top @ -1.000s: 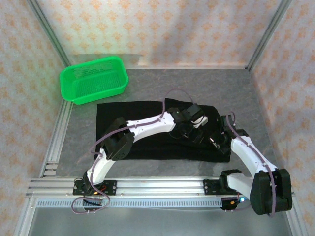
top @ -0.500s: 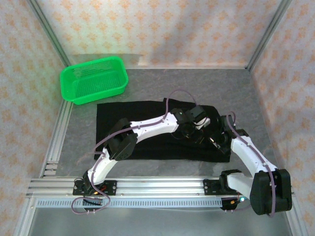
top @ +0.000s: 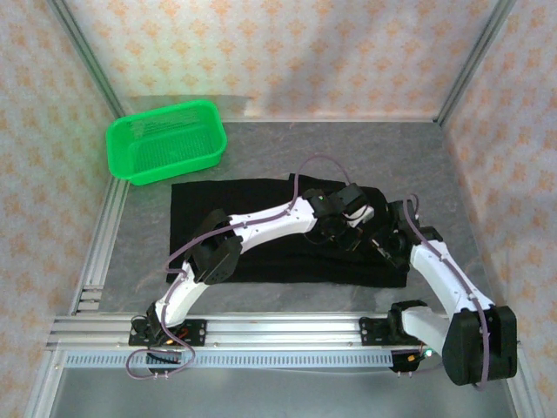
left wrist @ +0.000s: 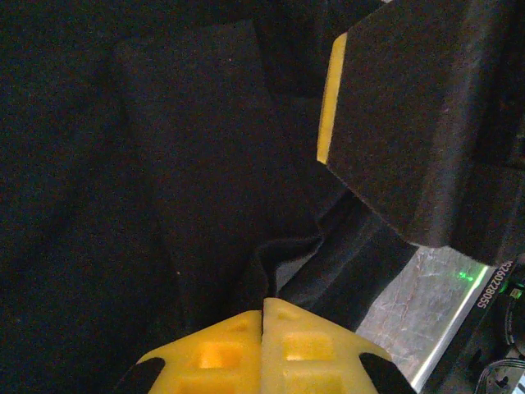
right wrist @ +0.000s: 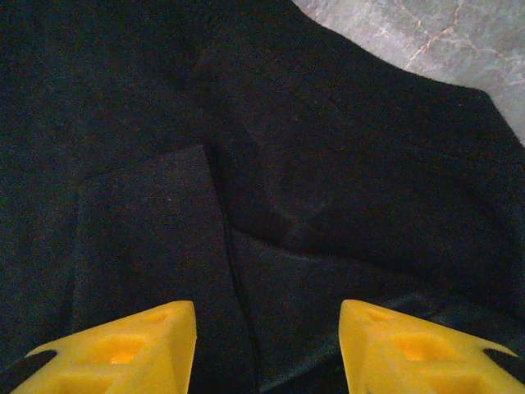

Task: Fold and stack the t-shirts

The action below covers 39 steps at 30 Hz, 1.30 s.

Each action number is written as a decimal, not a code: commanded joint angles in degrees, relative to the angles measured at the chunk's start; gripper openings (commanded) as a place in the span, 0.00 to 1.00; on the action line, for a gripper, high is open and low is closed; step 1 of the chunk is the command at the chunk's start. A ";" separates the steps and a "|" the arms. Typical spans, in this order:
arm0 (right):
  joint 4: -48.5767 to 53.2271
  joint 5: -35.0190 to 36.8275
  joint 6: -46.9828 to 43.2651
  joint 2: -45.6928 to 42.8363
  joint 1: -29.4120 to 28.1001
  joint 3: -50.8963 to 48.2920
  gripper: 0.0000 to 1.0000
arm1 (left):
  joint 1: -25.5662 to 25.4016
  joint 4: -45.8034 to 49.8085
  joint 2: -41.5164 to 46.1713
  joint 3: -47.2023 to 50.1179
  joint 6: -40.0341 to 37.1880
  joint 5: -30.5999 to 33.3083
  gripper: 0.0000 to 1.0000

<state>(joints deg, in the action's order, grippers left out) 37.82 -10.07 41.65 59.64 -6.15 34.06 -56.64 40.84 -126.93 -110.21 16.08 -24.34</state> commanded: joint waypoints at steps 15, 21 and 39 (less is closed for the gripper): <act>7.76 1.88 -5.07 -4.62 1.32 8.09 0.76 | 0.15 0.59 1.21 -2.99 -0.27 2.49 0.00; 7.19 0.51 -5.57 -4.54 1.32 8.57 0.82 | 2.12 -0.25 2.38 -4.08 0.61 3.41 0.00; 2.29 -1.52 -5.72 0.46 1.32 7.16 0.82 | 10.66 -4.92 3.63 -0.64 2.27 6.89 0.00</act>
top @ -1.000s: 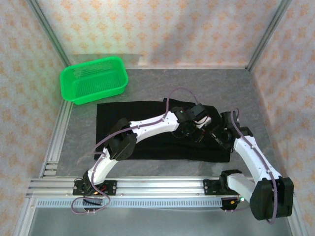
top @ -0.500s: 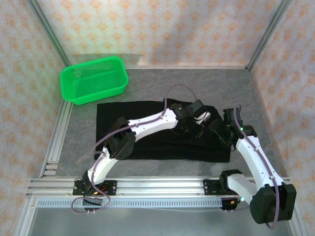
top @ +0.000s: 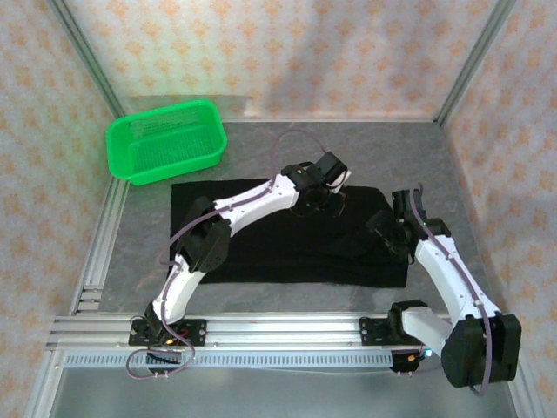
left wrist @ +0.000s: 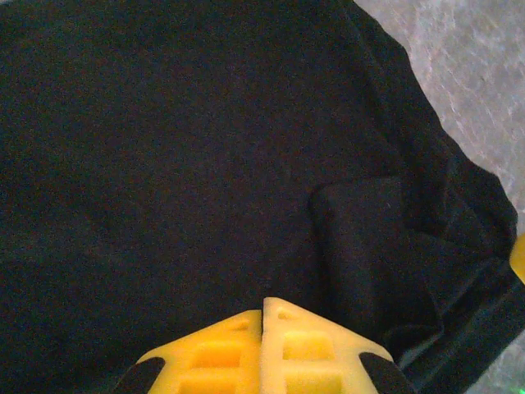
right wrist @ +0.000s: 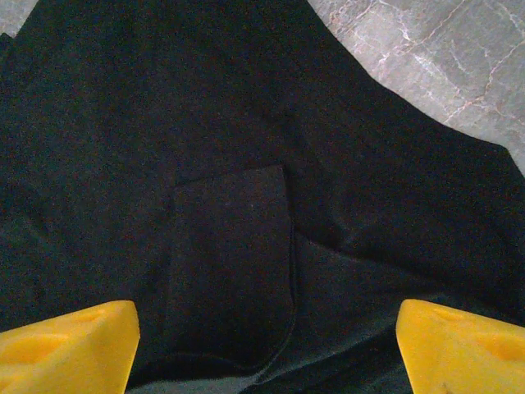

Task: Fold and stack the t-shirts

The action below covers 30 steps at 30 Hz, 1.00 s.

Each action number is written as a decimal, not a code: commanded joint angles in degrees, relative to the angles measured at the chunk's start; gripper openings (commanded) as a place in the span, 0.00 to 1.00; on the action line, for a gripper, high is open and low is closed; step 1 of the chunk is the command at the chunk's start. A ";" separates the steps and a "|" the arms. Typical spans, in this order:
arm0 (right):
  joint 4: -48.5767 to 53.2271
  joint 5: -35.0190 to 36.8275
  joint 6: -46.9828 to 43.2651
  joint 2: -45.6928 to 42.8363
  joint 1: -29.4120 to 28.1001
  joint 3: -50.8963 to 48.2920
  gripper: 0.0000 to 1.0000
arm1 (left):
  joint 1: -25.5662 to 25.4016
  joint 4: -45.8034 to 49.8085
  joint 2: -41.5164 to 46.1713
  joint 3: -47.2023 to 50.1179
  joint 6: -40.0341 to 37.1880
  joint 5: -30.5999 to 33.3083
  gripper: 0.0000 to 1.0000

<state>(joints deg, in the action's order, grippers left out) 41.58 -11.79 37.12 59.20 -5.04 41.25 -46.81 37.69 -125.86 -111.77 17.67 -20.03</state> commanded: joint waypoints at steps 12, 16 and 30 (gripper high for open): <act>2.02 1.75 -3.14 2.76 2.75 0.73 0.81 | -2.97 1.52 2.73 -0.49 -4.09 -12.93 0.44; 2.10 0.48 -4.68 2.45 5.02 0.62 0.84 | -5.25 6.06 1.18 -1.59 -5.83 -9.54 0.48; 2.54 -0.27 -5.31 0.39 5.56 -0.18 0.85 | -8.96 10.30 -2.80 -5.88 -4.76 4.90 0.48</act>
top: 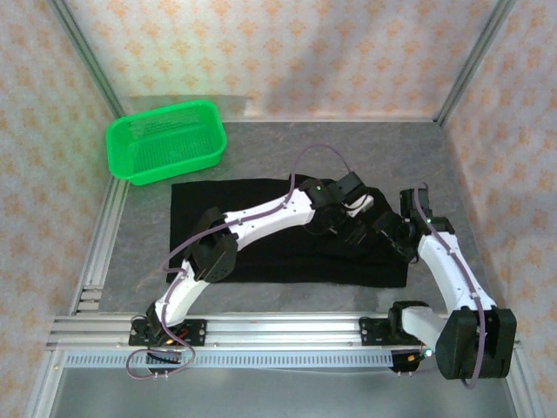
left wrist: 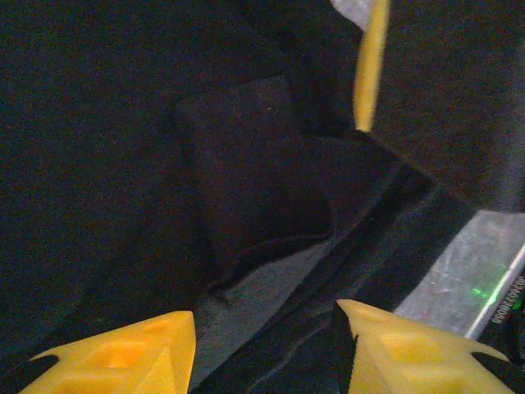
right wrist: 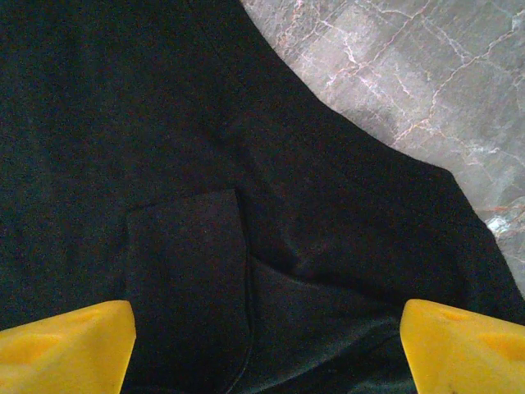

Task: Fold and stack the t-shirts

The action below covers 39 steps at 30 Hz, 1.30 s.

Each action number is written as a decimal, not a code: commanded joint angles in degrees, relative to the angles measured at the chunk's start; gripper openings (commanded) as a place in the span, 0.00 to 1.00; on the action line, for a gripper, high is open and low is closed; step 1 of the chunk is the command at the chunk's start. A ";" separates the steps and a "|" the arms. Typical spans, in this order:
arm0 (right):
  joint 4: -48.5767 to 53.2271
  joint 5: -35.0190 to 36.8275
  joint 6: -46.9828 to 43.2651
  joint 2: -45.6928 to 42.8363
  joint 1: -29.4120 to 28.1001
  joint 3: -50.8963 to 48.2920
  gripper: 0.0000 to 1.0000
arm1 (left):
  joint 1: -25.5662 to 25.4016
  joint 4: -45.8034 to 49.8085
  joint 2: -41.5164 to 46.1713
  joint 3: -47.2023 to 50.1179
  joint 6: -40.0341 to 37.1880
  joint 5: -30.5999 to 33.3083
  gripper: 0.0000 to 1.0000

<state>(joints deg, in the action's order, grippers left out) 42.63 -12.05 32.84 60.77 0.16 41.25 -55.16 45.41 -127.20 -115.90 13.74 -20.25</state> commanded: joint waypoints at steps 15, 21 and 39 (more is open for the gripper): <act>1.20 -0.65 -0.72 -2.45 0.30 -1.00 0.84 | -1.88 4.70 -6.73 -6.43 -0.31 6.05 0.36; 1.25 -0.60 -0.60 -2.94 0.36 -1.18 0.84 | -1.85 4.75 -6.65 -7.50 -0.45 7.51 0.03; -1.25 -2.27 -0.80 -1.20 0.36 -2.07 0.83 | 3.66 2.85 -2.63 -5.89 4.01 15.23 0.00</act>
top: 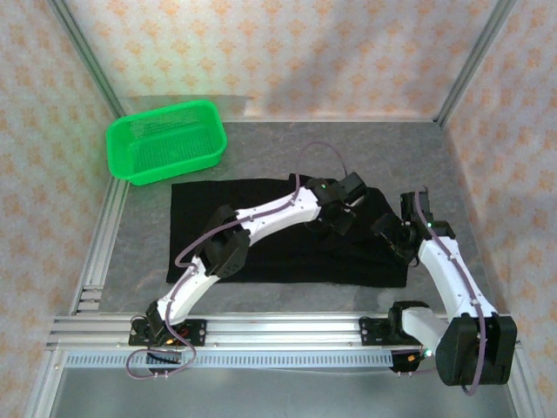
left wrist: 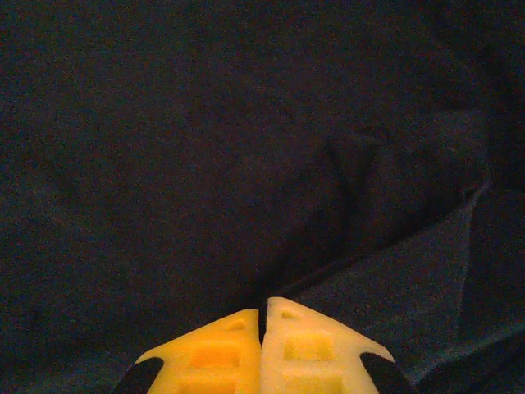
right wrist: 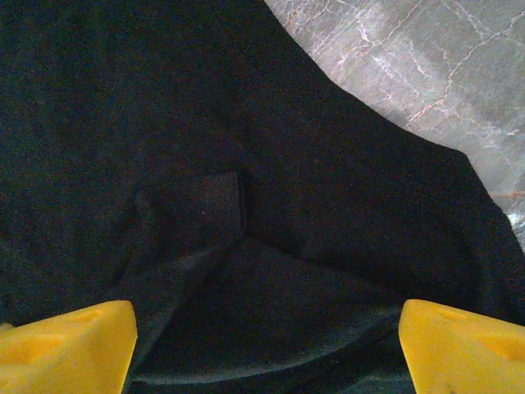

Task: Fold and stack the t-shirts

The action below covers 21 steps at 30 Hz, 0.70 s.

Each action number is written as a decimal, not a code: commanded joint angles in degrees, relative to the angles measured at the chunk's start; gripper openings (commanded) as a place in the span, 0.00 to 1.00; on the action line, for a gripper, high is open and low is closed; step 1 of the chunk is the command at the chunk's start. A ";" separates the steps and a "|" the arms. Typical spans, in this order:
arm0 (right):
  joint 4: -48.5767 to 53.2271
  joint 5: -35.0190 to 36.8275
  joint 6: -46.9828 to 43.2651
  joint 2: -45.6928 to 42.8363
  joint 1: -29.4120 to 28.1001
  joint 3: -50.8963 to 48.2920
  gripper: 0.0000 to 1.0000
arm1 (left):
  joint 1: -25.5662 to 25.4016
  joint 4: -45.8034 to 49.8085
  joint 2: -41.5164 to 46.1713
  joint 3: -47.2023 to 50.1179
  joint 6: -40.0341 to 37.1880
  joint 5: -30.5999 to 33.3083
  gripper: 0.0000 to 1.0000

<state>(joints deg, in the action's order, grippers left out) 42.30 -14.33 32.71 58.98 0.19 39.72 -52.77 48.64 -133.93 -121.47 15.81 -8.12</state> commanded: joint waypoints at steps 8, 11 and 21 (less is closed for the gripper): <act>-4.11 -1.10 -0.79 3.68 0.34 -1.47 0.83 | 4.07 -2.62 4.28 1.56 4.60 3.34 0.00; -5.90 -1.46 -0.29 5.57 0.34 -1.84 0.82 | 4.91 -2.76 4.16 2.38 5.92 5.08 0.00; -9.52 -1.79 0.47 11.48 0.32 -2.76 0.78 | 6.56 -2.96 3.84 8.01 10.78 9.76 0.00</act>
<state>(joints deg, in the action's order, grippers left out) 34.09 -16.58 32.91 69.45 0.16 37.87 -46.74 45.93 -132.35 -115.55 23.79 -2.63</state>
